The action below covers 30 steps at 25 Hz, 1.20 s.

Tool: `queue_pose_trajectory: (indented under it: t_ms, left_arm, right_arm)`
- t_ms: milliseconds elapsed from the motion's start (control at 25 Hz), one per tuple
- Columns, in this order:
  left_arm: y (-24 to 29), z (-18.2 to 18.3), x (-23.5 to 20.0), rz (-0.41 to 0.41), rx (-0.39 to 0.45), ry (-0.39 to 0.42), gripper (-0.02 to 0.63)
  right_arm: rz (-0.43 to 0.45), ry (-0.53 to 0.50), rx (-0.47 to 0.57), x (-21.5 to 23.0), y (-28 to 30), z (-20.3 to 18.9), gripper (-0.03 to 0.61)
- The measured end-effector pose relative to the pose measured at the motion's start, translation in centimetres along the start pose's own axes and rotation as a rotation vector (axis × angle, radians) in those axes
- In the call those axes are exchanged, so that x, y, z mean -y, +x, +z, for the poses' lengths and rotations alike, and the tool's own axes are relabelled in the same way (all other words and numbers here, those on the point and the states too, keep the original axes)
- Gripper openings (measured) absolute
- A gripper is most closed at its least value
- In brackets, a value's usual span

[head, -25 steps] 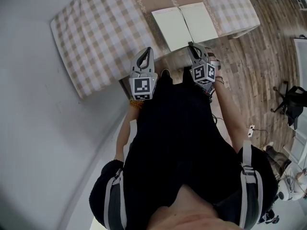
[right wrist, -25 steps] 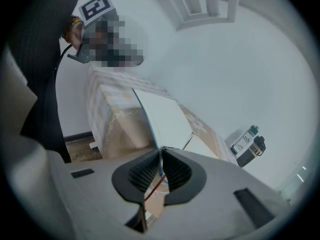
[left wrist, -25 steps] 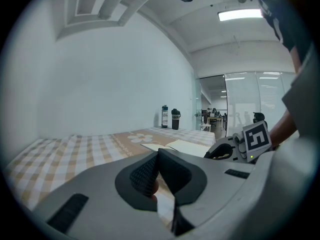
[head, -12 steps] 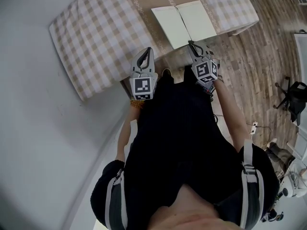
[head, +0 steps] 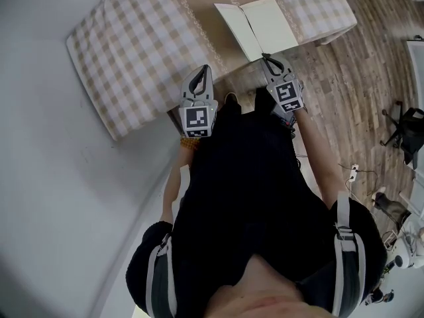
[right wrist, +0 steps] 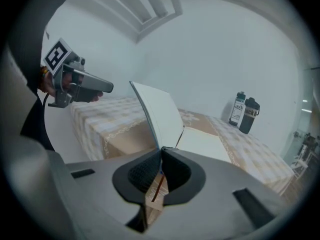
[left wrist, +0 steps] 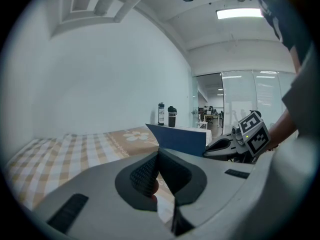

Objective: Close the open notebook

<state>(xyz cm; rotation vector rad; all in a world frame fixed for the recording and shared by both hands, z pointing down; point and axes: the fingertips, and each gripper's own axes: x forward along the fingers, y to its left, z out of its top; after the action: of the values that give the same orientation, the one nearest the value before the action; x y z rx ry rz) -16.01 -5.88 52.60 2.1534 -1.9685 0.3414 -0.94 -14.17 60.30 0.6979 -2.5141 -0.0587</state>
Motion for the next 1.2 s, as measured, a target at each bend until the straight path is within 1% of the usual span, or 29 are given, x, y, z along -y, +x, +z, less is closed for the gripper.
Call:
queue_pose_trajectory:
  t_ms: [240,440,680,920,1200]
  left_arm:
    - [0.1,-0.2,0.3,-0.005,-0.009,0.000,-0.002]
    - [0.2,-0.4,0.5,-0.011,-0.018,0.006,-0.002]
    - [0.9,0.1,0.8,-0.018,-0.002,0.008,-0.002]
    - [1.1,0.4,2.2,-0.053,0.005,0.013,-0.002]
    - [0.8,0.2,2.4,-0.058,0.001,0.018,-0.002]
  right_arm:
    - [-0.011,0.154,0.031,0.8,-0.3,-0.1,0.011]
    - [-0.016,0.255,0.046,1.4,-0.5,-0.5,0.009]
    - [0.009,0.293,0.053,2.5,-0.1,-0.5,0.009]
    - [0.023,0.384,0.049,2.3,-0.6,-1.0,0.009]
    - [0.032,0.441,0.052,2.6,-0.5,-1.4,0.009]
